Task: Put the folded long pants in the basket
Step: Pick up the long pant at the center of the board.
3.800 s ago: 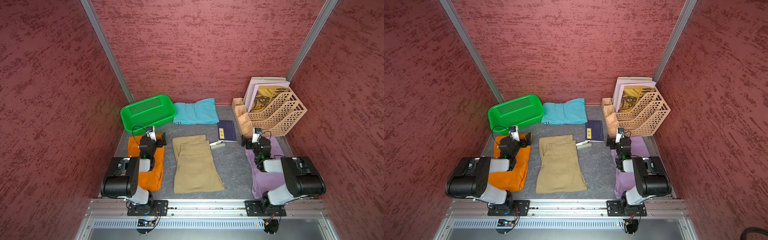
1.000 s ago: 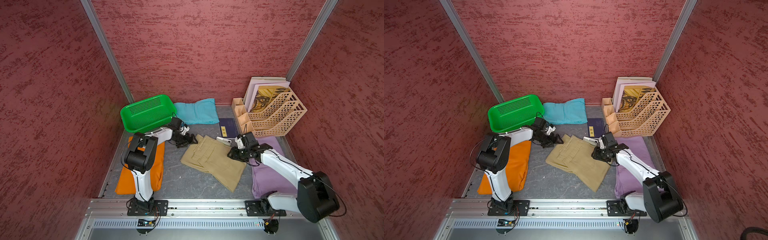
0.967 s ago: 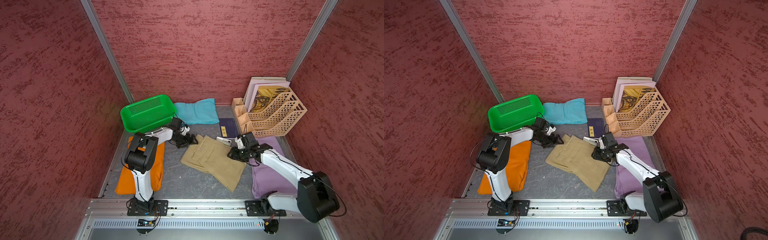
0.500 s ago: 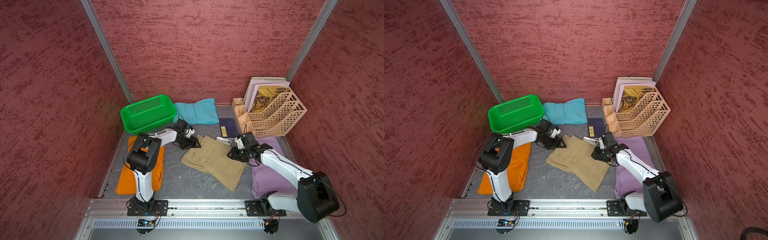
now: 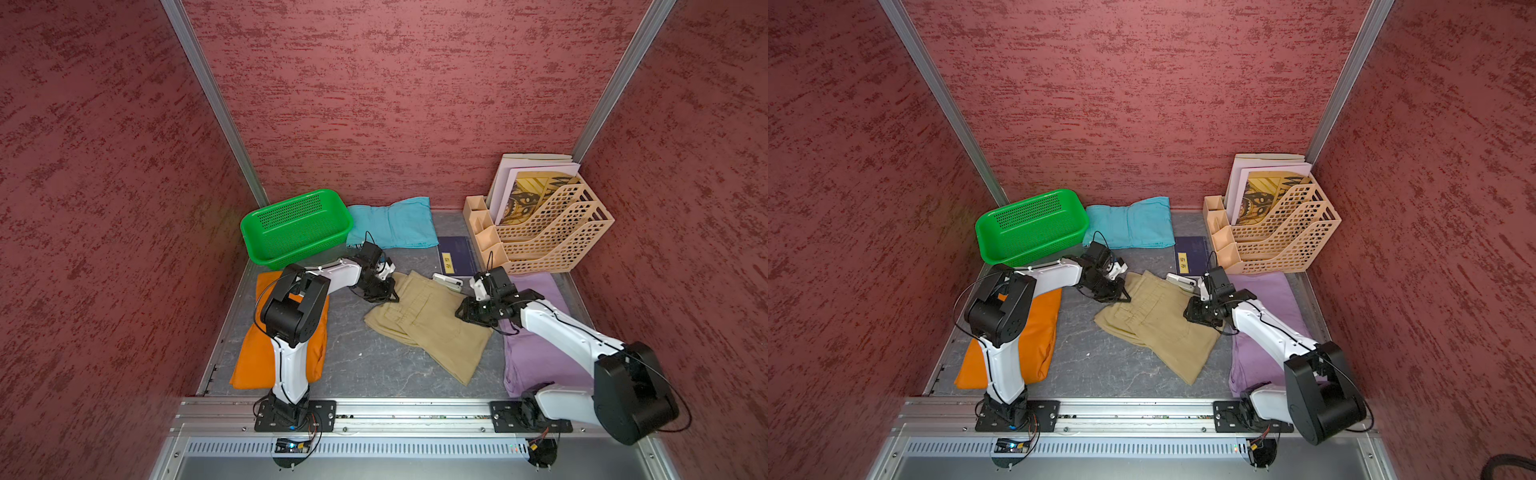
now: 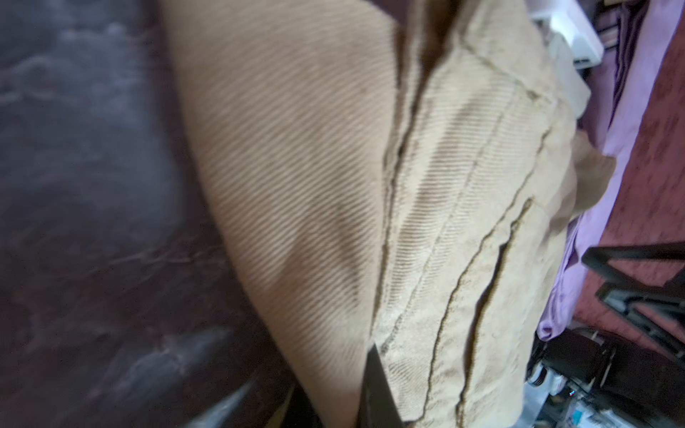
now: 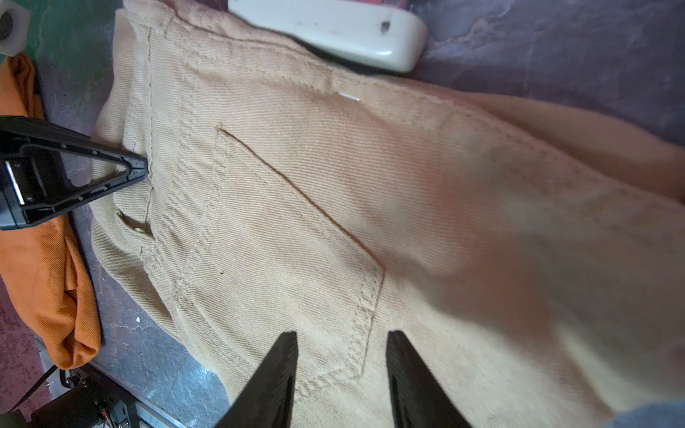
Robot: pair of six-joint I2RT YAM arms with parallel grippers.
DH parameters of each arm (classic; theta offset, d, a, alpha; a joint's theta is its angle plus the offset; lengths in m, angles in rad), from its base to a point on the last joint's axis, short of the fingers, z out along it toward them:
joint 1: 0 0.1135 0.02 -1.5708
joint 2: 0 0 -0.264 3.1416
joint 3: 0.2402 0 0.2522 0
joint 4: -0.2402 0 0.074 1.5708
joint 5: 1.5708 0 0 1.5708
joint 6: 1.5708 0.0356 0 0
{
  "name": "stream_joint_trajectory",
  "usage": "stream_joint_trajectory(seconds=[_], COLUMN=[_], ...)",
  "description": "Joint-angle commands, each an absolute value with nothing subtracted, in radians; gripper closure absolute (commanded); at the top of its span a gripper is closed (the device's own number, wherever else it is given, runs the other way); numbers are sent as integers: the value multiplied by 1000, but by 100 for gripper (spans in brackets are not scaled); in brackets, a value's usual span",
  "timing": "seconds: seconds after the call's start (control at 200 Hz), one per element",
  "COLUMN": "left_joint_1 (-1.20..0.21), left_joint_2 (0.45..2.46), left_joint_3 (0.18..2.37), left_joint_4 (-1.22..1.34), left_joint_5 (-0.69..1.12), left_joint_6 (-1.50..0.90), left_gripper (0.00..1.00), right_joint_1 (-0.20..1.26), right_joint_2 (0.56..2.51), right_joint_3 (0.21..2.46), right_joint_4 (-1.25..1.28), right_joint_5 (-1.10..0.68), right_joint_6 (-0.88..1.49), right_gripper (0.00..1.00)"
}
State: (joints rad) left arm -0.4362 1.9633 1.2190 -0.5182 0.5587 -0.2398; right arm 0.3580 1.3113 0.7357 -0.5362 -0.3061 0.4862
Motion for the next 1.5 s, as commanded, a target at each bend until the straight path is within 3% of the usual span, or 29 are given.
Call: stream_joint_trajectory(seconds=[0.0,0.155,0.22,0.326,0.476,0.676,0.957,1.047,1.177,1.332,1.493], left_joint_1=[-420,-377,-359,-335,-331,-331,-331,-331,-331,-331,-315], left_joint_2=[1943,1866,1837,1798,1775,1773,1769,1766,1749,1663,1552], left_joint_3=[1216,1132,1092,1037,1002,990,980,976,973,999,1104], left_joint_4=[-568,-599,-601,-593,-584,-581,-574,-573,-583,-634,-776], left_joint_5=[449,344,323,297,297,273,253,243,235,220,152], left_joint_6=[-271,-319,-337,-372,-390,-405,-426,-433,-438,-446,-457], left_gripper=[100,100,100,100,100,100,100,100,100,100,100], right_joint_1=[361,361,360,360,360,363,369,375,379,380,398], right_joint_2=[1291,1231,1214,1187,1168,1263,1411,1478,1509,1424,1350], right_joint_3=[735,731,725,691,601,516,495,505,522,598,842], right_joint_4=[-553,-637,-678,-700,-609,-427,-193,-119,-95,-183,-431], right_joint_5=[-291,-208,-156,-140,-255,-394,-460,-483,-478,-475,-443], right_joint_6=[466,471,471,500,582,664,763,799,807,758,664], right_gripper=[54,41,39,40,42,45,50,59,100,100,100])
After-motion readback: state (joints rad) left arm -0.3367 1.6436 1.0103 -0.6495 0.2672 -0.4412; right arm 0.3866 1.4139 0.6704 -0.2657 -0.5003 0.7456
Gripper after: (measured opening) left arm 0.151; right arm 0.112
